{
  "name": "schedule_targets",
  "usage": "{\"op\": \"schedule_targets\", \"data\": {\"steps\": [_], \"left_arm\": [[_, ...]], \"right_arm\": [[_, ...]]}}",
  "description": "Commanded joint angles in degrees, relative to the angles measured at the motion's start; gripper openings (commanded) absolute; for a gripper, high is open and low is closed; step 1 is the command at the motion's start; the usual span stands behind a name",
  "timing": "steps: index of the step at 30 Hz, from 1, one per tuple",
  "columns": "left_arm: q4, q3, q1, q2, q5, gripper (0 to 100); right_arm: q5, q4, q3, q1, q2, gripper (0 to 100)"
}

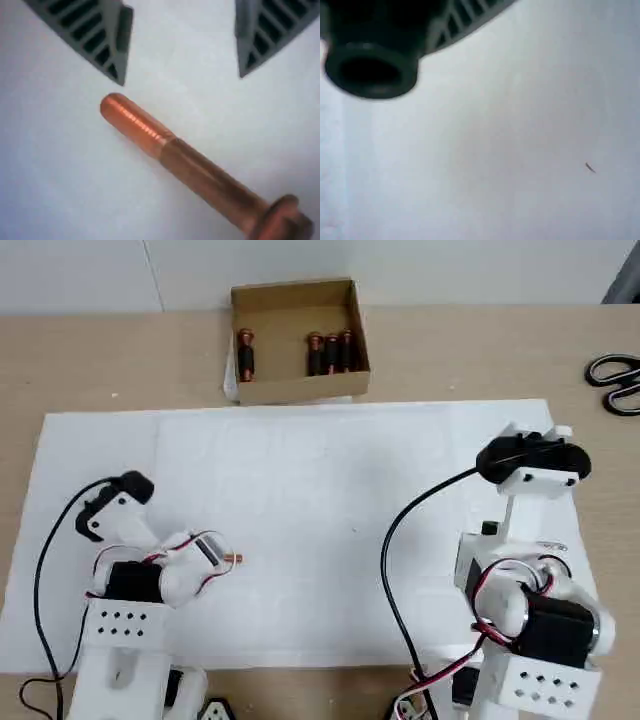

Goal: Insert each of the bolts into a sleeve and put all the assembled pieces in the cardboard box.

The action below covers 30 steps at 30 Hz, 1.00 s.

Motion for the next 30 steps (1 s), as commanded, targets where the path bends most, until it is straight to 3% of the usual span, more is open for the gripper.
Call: {"op": "schedule_targets", "data": {"steps": [1, 15, 18, 22, 30], "left_arm": [[0.6, -4.1, 0.0, 4.3, -0.4, 14], [21.1, -40.7, -0.1, 50.2, 1.0, 14], [21.6, -43.4, -0.1, 52.6, 6.6, 11], [18.9, -44.7, 0.4, 52.6, 6.7, 1], [17.7, -45.1, 0.1, 53.1, 6.3, 2]], "right_arm": [[-0.3, -1.4, -0.3, 0.2, -0.3, 1.4], [-0.3, -0.9, -0.3, 0.3, -0.6, 1.4], [-0.3, -0.9, -0.3, 0.3, -0.6, 1.4], [-0.3, -0.9, -0.3, 0.3, -0.6, 1.4], [-0.3, -0.9, -0.3, 0.4, -0.5, 1.4]]}}
